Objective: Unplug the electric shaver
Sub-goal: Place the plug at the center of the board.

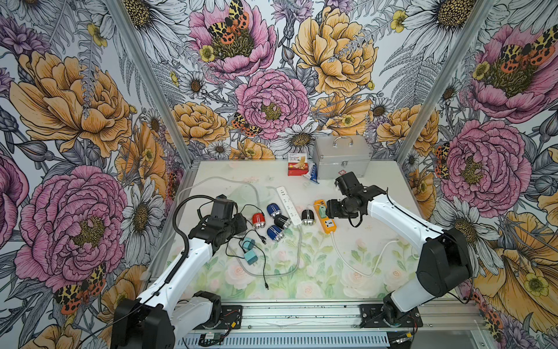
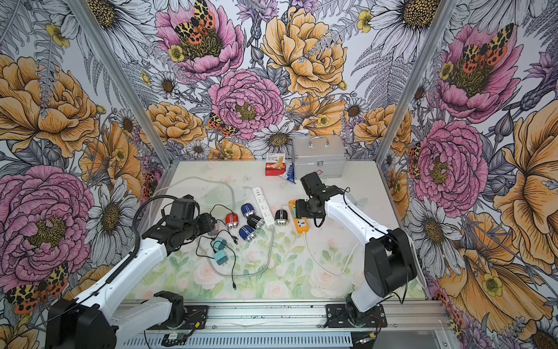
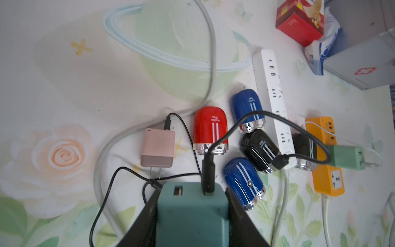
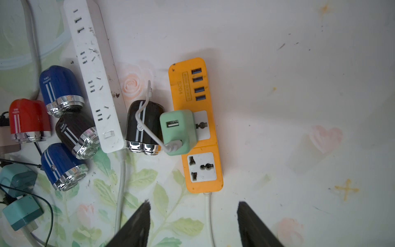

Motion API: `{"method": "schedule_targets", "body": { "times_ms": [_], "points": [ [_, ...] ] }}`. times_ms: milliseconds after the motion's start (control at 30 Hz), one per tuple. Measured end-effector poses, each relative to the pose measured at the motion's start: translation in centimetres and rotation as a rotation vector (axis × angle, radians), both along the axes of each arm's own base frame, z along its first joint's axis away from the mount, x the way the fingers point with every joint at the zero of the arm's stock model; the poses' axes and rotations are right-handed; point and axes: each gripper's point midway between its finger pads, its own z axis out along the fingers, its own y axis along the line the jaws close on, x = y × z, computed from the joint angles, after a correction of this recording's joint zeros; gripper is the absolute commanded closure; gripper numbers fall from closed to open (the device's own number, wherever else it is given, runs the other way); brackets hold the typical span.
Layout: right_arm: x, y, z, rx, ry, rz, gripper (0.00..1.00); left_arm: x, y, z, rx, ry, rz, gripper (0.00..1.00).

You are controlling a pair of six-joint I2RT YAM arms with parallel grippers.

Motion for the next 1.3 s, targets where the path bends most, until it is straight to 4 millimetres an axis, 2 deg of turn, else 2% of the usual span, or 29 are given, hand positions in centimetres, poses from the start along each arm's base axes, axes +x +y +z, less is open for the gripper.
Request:
{"method": "schedule_targets", "body": {
  "times_ms": [133,233,433,600,800,1033,1300],
  "points": [
    [0.4,0.3,-0.1,-0.001,0.003,0.004,0.34,1.3,1.6,-3.3,-0.011,0.111,0.055,0.74],
    [0.8,0.6,-0.2,-0.002,0.005,0.007,0.34,2.9,2.0,-4.7,-0.025,0.165,0.066,0.74],
    [2.0,1.2,0.3,0.004,-0.010,0.008,0.34,7.3,2.2,-5.1,-0.056,0.167,0.071,0.74],
    [3.5,2.0,1.0,0.014,-0.032,0.018,0.34,8.8,2.0,-5.8,-0.061,0.179,0.061,0.73],
    [5.6,2.3,0.8,0.023,-0.037,0.026,0.34,9.0,2.0,-7.8,-0.056,0.233,0.063,0.71],
    [7.9,1.7,1.8,0.041,-0.073,0.029,0.34,8.7,1.4,-8.0,-0.046,0.244,0.054,0.61],
    [8.2,1.8,0.9,0.027,-0.061,0.063,0.33,8.4,1.3,-8.9,-0.036,0.268,0.063,0.53]
  ]
}}
